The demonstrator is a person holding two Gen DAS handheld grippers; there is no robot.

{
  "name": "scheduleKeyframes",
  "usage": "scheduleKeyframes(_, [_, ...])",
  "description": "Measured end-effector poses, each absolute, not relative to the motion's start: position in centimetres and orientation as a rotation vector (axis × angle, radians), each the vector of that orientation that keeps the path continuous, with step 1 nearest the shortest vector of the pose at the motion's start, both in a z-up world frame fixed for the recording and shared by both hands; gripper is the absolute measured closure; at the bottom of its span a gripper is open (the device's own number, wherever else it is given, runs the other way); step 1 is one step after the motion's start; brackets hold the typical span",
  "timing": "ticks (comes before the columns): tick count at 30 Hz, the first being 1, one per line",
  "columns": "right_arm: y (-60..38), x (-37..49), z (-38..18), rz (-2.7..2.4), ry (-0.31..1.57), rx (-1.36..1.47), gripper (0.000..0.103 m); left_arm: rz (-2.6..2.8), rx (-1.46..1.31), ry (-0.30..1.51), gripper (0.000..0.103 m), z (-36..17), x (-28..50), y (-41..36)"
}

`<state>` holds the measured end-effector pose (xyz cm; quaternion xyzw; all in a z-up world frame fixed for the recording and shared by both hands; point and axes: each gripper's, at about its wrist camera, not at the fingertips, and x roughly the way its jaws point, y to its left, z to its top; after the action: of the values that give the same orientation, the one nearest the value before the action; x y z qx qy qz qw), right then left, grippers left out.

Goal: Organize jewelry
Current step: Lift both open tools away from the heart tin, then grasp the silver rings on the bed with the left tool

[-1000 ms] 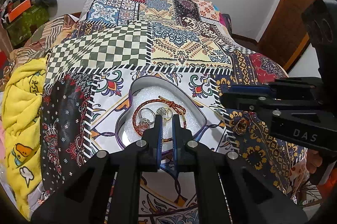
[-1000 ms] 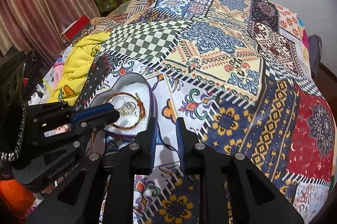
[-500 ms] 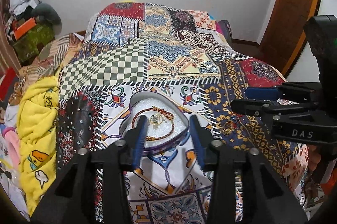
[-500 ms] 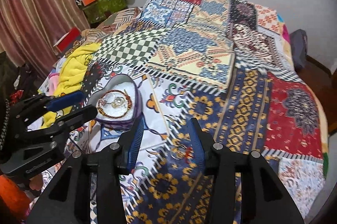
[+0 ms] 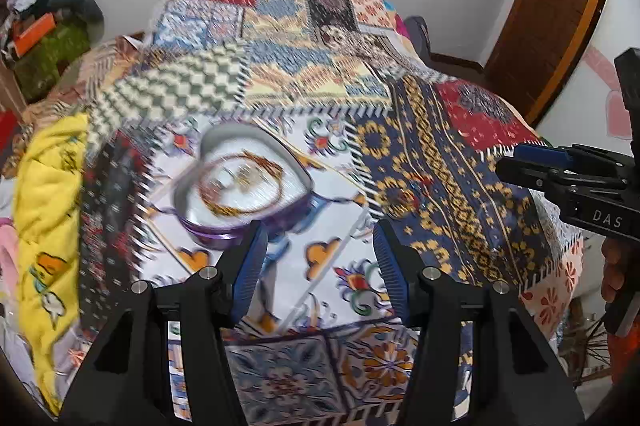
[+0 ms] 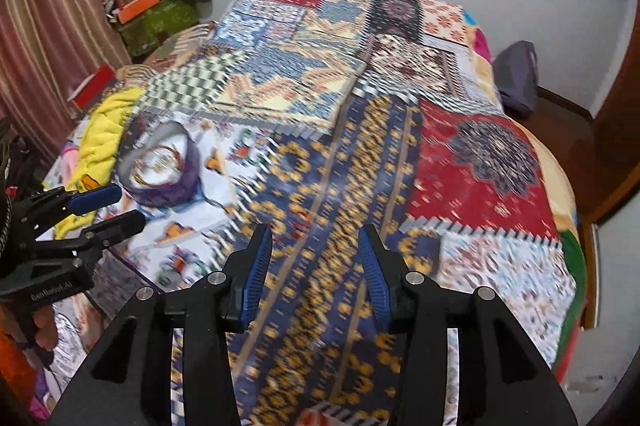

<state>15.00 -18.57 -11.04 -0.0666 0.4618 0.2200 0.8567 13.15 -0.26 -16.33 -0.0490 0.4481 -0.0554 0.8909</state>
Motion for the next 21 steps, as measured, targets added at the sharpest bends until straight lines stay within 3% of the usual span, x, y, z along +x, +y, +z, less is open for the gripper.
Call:
scheduleKeyframes(10, [-21.3, 14.9, -13.8, 0.446, 1.035, -0.096, 0.062, -0.208, -0.076, 1.004, 0.050, -19.3, 15.1, -4.4])
scheduleKeyframes(17, [-21.3, 15.1, -14.5, 0.467, 1.041, -0.090, 0.062, -0.243, -0.051, 1.056, 0.068, -21.5, 17.8, -6.2])
scheduleKeyframes(21, [-21.0, 15.4, -14.8, 0.482, 1.042, -0.089, 0.062, -0.255, -0.033, 1.043, 0.072, -21.8, 18.7, -6.9])
